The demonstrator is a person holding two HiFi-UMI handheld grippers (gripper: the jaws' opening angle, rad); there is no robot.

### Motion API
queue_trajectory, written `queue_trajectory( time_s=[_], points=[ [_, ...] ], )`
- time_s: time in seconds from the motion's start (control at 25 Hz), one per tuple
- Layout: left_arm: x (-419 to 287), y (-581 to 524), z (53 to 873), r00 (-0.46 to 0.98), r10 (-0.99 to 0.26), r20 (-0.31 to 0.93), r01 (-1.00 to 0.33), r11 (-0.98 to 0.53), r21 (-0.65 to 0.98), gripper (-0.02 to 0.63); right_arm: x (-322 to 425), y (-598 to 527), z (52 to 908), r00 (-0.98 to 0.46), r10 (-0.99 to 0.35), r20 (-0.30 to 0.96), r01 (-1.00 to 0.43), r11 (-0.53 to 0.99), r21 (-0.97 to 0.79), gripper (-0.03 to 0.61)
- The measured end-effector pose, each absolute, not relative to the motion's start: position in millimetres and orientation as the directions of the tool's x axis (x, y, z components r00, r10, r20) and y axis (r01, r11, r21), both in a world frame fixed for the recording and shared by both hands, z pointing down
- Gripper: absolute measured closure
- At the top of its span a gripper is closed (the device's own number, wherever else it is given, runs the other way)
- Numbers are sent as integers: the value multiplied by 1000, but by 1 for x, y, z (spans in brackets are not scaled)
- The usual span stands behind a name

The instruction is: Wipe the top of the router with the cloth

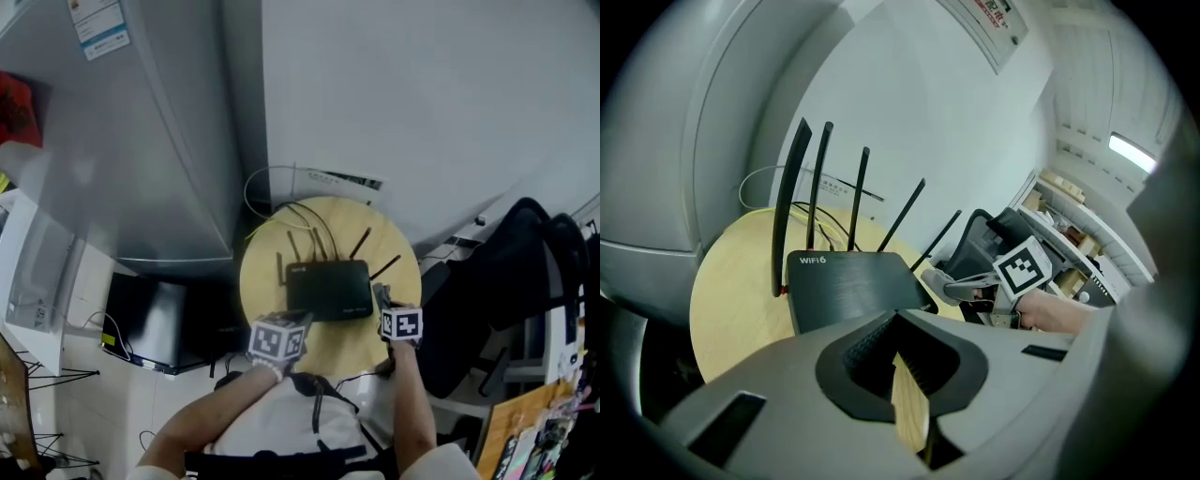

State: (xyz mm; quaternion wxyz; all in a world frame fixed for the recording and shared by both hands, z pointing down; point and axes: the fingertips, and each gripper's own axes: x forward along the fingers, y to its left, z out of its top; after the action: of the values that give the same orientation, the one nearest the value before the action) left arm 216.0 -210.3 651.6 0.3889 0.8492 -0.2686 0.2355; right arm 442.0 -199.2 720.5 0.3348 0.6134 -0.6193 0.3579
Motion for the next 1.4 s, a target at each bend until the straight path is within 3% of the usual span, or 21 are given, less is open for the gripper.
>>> queue_trajectory(
  time_s=[0.56,1.4],
  points=[
    [195,-226,658,709,-307,635,-688,-499,526,615,436,-220,753,-220,-445,868,-975,90,-201,541],
    [185,-200,655,722,-272,637,-663,-537,522,615,385,-148,747,-262,-490,832,-960,47,-274,541]
  ],
)
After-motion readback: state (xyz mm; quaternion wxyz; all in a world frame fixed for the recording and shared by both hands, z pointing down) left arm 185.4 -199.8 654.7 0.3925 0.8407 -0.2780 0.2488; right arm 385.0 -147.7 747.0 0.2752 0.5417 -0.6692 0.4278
